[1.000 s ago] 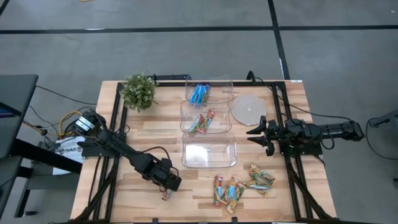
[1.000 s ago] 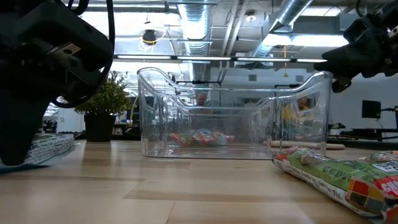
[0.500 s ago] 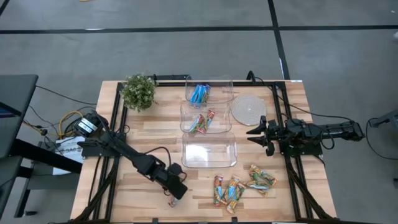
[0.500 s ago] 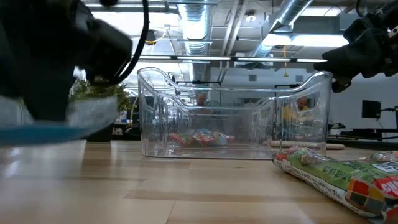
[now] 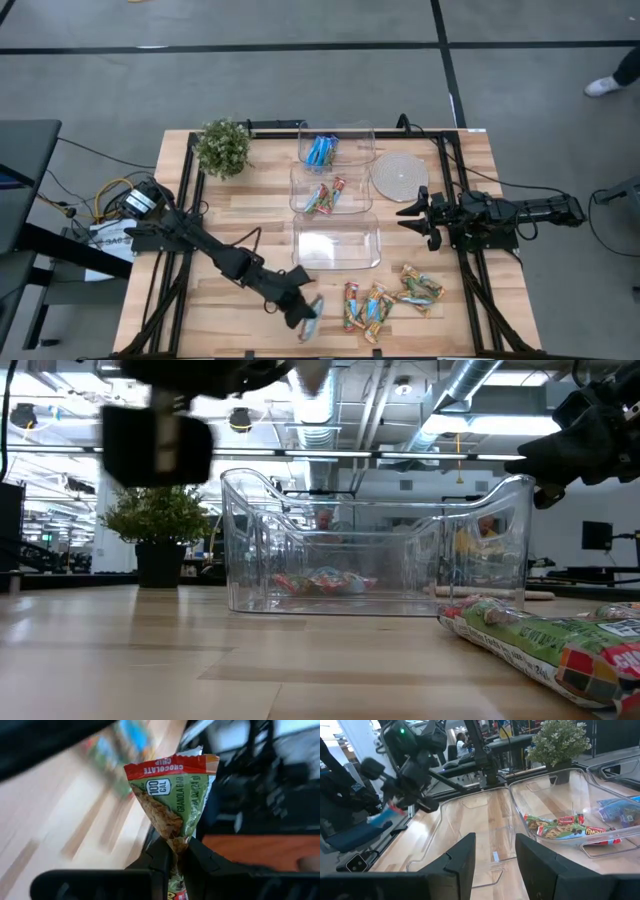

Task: Pick and place Granola Bars by type
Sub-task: Put the red granola bar into the middle transparent bin

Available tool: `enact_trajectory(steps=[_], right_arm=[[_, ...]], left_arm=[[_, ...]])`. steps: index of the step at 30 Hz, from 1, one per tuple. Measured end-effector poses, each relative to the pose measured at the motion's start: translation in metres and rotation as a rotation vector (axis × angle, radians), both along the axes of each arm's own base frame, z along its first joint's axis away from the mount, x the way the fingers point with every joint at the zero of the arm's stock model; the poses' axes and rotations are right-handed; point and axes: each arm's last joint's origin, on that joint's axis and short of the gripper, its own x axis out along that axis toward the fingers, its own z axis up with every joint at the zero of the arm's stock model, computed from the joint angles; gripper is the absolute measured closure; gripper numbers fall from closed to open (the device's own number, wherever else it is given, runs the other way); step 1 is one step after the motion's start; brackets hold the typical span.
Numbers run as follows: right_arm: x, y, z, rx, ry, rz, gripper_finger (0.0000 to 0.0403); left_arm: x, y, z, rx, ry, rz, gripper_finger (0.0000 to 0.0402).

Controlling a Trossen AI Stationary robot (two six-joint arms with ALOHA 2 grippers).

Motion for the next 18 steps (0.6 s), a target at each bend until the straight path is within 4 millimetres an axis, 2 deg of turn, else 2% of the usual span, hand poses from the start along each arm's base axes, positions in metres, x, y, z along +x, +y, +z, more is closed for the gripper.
enact_trajectory(steps=[9,18], right_arm=[[0.000,0.000,0.000,0.000,0.000,-0.001,0.0269],[0.000,0.000,0.000,0.000,0.000,0.000,0.0268]], left_arm=[[0.017,0.017,0.024,-0.044,-0.262,0.145,0.0375],[0.029,0.038,0.031,-0.038,-0.303,0.223,0.0374]])
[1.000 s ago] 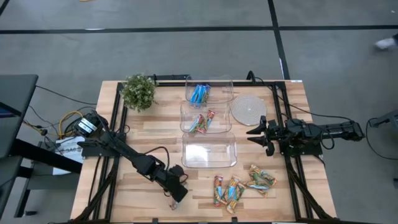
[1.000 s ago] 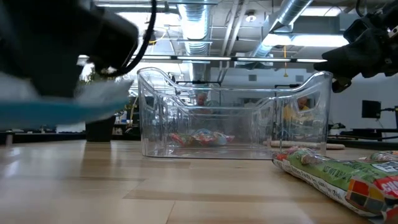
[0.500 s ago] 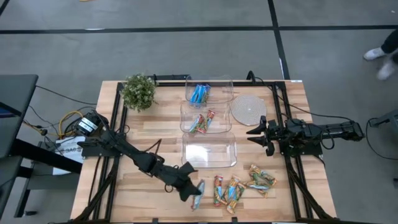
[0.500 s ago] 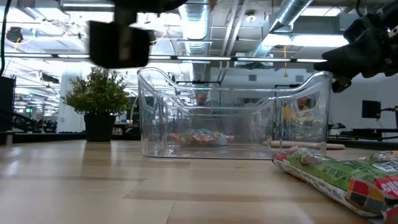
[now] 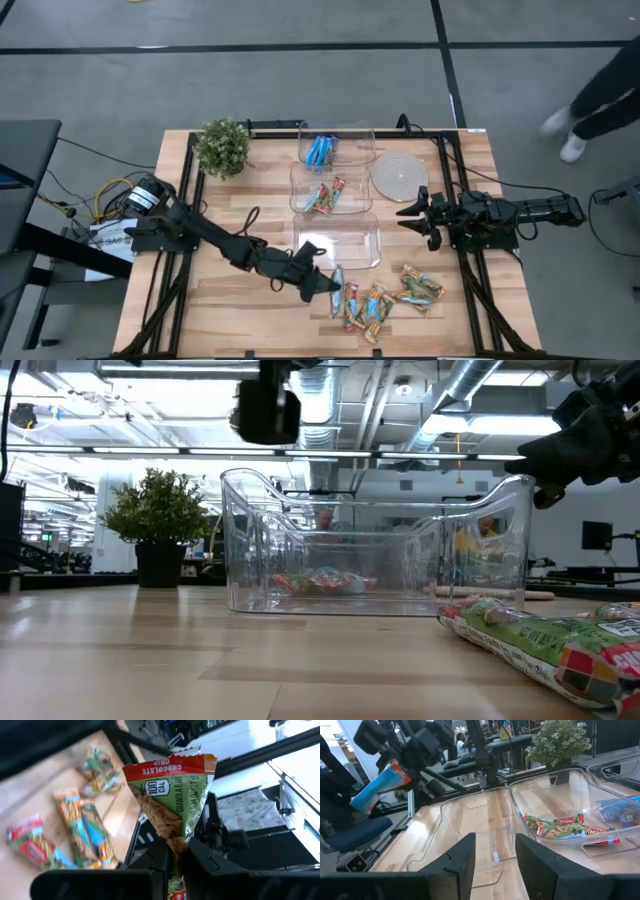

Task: Pick and place Granola Bars by type
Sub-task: Put the red granola bar into the middle transparent bin

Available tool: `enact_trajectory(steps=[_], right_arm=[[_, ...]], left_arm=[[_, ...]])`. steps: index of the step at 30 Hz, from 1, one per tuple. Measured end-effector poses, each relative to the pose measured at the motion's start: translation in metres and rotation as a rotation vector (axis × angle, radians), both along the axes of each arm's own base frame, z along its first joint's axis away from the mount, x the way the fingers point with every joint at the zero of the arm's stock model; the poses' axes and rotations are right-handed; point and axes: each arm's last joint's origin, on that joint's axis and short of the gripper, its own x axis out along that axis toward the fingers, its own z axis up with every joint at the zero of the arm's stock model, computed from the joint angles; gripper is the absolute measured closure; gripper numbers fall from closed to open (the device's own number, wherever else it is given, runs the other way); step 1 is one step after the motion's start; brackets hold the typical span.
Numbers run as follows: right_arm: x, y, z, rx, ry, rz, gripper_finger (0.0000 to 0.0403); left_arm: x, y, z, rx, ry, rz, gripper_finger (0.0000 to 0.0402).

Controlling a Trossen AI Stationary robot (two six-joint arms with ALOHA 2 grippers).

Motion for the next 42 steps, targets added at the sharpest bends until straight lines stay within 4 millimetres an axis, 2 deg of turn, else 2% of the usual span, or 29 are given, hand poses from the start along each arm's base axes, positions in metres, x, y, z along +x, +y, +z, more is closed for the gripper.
enact_trajectory(steps=[4,8,16,21,25,28,33,42], right_arm=[[0.000,0.000,0.000,0.000,0.000,0.000,0.0270],[0.000,0.000,0.000,0.000,0.000,0.000,0.0269],[0.000,0.000,0.000,0.000,0.000,0.000,0.0270],[0.000,0.000,0.000,0.000,0.000,0.000,0.0268],[0.000,0.000,0.000,0.000,0.000,0.000,0.0270],[0.000,0.000,0.000,0.000,0.000,0.000,0.0270],[0.000,0.000,0.000,0.000,0.000,0.000,0.0269],[0.000,0.000,0.000,0.000,0.000,0.000,0.0268]], left_arm=[[0.009,0.017,0.005,0.032,-0.027,0.010,0.0374],[0.020,0.043,0.010,0.057,-0.052,0.012,0.0374],[0.033,0.119,0.016,0.113,-0.119,0.088,0.0374],[0.033,0.166,0.016,0.135,-0.123,0.089,0.0374],[0.031,0.194,0.016,0.135,-0.119,0.124,0.0374],[0.029,0.206,0.015,0.134,-0.112,0.133,0.0374],[0.027,0.216,0.014,0.138,-0.093,0.153,0.0374],[0.022,0.227,-0.003,0.211,0.087,0.234,0.0374]])
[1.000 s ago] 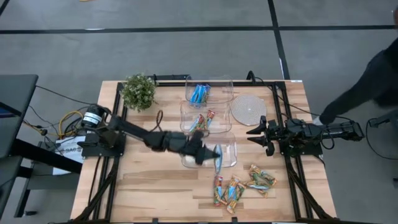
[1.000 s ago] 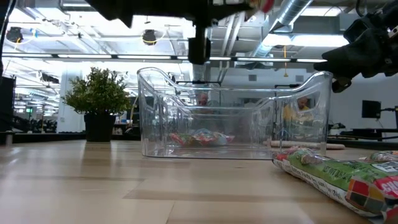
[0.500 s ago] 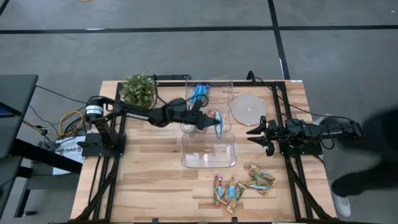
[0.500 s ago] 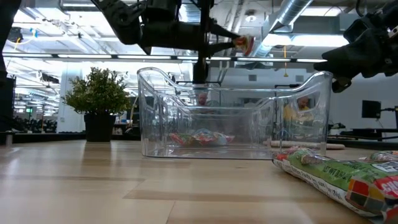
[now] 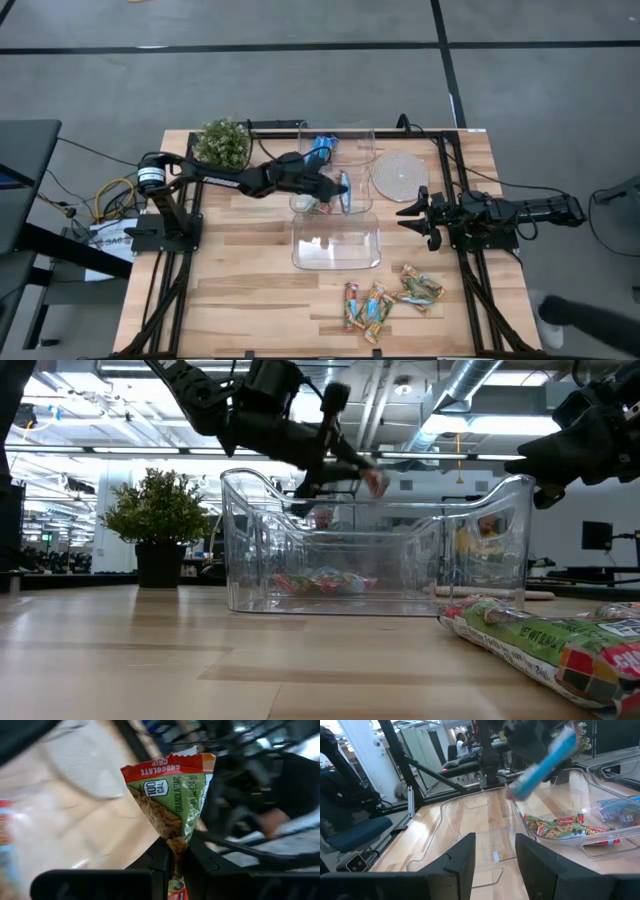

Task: Pick and place Granola Bars by type
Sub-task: Put the red granola bar into the middle transparent bin

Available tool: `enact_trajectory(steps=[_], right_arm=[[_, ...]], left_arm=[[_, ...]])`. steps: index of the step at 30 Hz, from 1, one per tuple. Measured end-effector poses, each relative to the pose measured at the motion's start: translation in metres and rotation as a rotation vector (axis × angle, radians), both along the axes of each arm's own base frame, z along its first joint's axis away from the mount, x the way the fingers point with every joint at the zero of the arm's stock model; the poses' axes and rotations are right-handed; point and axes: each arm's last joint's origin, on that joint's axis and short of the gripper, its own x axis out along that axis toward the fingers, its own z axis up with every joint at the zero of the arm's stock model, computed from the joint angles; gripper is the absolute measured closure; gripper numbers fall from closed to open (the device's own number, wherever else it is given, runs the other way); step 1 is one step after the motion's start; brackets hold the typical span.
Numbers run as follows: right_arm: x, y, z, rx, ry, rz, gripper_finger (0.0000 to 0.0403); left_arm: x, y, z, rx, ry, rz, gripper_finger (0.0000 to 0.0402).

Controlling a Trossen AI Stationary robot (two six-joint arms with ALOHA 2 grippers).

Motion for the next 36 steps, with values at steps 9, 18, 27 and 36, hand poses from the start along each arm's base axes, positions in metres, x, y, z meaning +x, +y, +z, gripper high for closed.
enact_trajectory(steps=[9,18,27,36], right_arm=[[0.000,0.000,0.000,0.000,0.000,0.000,0.0268],[0.000,0.000,0.000,0.000,0.000,0.000,0.0270],[0.000,0.000,0.000,0.000,0.000,0.000,0.0270],[0.000,0.000,0.000,0.000,0.000,0.000,0.0270]], left_arm=[[0.007,0.008,0.016,0.251,0.326,0.067,0.0374],[0.000,0.013,0.034,0.401,0.615,0.140,0.0374],[0.000,0.011,0.030,0.362,0.642,0.133,0.0375],[0.018,0.004,-0.013,0.300,0.709,0.035,0.0375]])
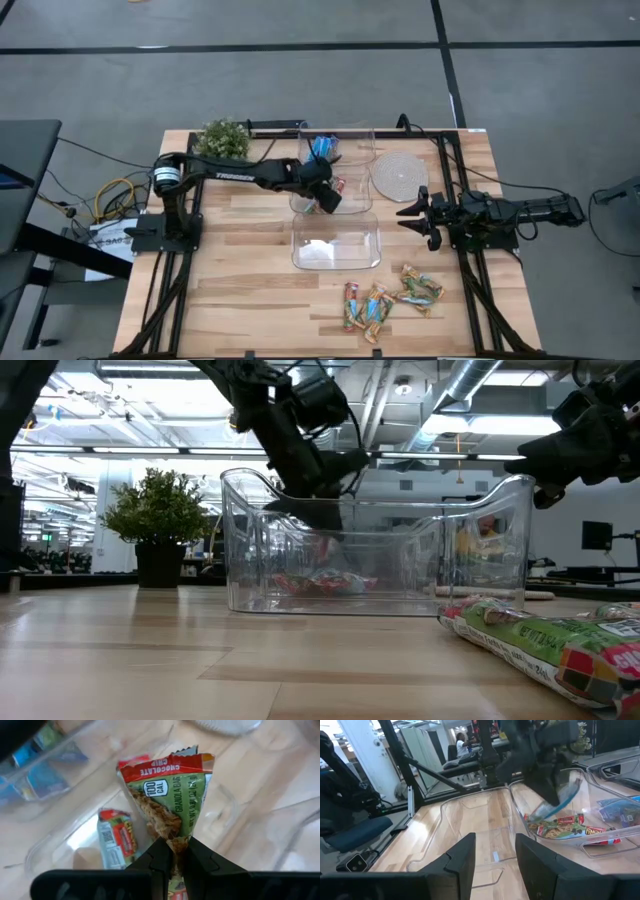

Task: Pick and place Granola Bars by type
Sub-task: Put the red granola bar into the middle transparent bin

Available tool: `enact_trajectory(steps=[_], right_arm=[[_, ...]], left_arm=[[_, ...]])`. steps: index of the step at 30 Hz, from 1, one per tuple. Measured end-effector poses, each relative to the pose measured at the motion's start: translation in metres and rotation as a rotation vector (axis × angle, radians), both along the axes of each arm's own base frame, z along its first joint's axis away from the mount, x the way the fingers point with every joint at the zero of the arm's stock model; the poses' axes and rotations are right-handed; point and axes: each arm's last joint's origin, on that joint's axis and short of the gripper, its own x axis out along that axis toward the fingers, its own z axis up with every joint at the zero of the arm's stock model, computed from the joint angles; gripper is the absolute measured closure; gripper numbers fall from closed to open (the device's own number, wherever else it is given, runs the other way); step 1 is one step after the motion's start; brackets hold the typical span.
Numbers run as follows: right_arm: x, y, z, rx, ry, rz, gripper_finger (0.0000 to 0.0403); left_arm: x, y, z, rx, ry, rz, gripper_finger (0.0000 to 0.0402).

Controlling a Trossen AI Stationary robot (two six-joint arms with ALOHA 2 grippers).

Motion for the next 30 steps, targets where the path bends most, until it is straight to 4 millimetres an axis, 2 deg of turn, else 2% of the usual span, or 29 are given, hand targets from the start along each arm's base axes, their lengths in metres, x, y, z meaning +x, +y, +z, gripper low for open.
enact_trajectory(steps=[12,24,30], right_arm=[[0.000,0.000,0.000,0.000,0.000,0.000,0.0270],[0.000,0.000,0.000,0.000,0.000,0.000,0.0269],[0.000,0.000,0.000,0.000,0.000,0.000,0.0270]], left_arm=[[-0.001,0.001,-0.010,0.004,0.063,-0.028,0.0368],[-0.001,0.004,-0.009,-0.012,0.047,-0.034,0.0295],[0.008,0.006,0.011,0.011,-0.006,-0.057,0.0290]])
